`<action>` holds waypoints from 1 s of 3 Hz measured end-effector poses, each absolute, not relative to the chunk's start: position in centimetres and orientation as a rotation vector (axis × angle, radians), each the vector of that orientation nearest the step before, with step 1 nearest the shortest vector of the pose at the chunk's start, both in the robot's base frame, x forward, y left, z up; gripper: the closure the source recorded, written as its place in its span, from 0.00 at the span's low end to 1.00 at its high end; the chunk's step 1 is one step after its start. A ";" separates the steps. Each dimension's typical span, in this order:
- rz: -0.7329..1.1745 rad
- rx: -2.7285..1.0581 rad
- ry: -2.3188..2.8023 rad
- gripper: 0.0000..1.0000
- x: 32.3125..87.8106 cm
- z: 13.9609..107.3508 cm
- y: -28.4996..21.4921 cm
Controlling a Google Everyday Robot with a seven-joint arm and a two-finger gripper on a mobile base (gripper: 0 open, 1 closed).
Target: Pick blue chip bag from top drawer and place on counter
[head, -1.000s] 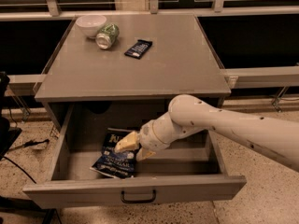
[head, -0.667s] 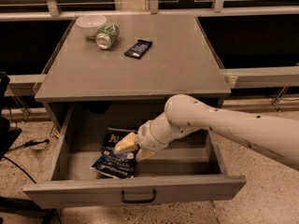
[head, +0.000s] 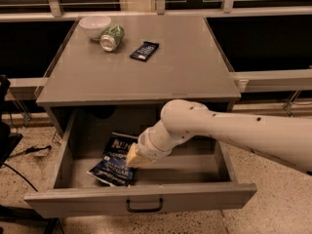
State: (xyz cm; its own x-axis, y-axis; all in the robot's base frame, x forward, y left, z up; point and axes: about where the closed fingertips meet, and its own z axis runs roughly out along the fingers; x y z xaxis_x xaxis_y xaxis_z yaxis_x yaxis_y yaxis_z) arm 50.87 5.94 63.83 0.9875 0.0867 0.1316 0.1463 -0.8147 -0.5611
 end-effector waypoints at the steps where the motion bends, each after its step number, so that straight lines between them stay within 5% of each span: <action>1: -0.164 -2.603 -0.222 0.77 50.6 63.4 6.2; 3: -0.159 -2.665 -0.247 0.49 50.5 63.1 6.3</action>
Offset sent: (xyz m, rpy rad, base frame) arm -0.0044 0.0046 -0.0104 -0.2058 -0.0626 0.0628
